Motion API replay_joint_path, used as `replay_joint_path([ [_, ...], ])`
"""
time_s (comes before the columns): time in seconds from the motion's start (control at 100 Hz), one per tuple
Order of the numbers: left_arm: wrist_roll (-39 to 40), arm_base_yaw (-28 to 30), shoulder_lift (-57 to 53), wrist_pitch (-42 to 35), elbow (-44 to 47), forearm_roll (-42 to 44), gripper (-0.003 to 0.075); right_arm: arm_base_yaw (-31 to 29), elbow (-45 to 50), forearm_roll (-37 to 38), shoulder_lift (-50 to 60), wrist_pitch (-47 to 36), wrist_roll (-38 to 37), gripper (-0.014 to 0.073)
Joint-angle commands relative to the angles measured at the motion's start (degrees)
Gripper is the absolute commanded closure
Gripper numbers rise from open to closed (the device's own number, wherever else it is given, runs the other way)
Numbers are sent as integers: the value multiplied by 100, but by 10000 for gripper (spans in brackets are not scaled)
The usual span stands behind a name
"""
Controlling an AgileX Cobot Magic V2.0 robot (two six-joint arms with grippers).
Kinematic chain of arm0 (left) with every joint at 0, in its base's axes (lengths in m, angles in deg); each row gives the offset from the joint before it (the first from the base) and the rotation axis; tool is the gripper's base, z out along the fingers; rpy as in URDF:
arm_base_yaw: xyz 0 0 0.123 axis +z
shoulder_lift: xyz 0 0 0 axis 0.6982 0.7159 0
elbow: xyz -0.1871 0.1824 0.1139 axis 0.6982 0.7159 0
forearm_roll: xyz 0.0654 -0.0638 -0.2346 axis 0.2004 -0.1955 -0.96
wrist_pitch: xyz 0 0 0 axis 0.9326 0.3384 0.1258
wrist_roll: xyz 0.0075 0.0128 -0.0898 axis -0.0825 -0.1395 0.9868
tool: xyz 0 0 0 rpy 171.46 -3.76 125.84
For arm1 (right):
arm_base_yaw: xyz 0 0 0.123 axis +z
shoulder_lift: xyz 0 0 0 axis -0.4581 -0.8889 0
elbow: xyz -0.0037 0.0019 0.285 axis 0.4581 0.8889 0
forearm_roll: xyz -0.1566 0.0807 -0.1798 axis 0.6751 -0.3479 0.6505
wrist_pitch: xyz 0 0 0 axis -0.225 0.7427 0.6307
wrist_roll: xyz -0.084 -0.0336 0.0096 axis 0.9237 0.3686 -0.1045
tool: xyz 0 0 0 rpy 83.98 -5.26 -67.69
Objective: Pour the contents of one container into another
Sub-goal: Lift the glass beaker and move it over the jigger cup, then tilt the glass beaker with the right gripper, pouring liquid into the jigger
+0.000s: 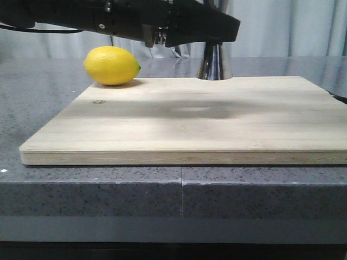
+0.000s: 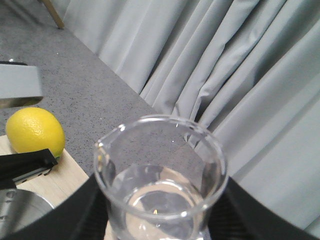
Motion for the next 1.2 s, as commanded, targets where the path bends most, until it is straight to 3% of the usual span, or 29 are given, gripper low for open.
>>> replay_joint_path([
  [0.0, 40, -71, -349, 656, -184, -399, 741, 5, -212, 219, 101, -358, 35, 394],
  [0.59, 40, -71, -349, 656, -184, -395, 741, 5, -212, 1360, 101, -368, 35, 394],
  [1.19, 40, -153, -349, 656, -184, -386, 741, 5, -212, 1751, 101, -379, 35, 394],
])
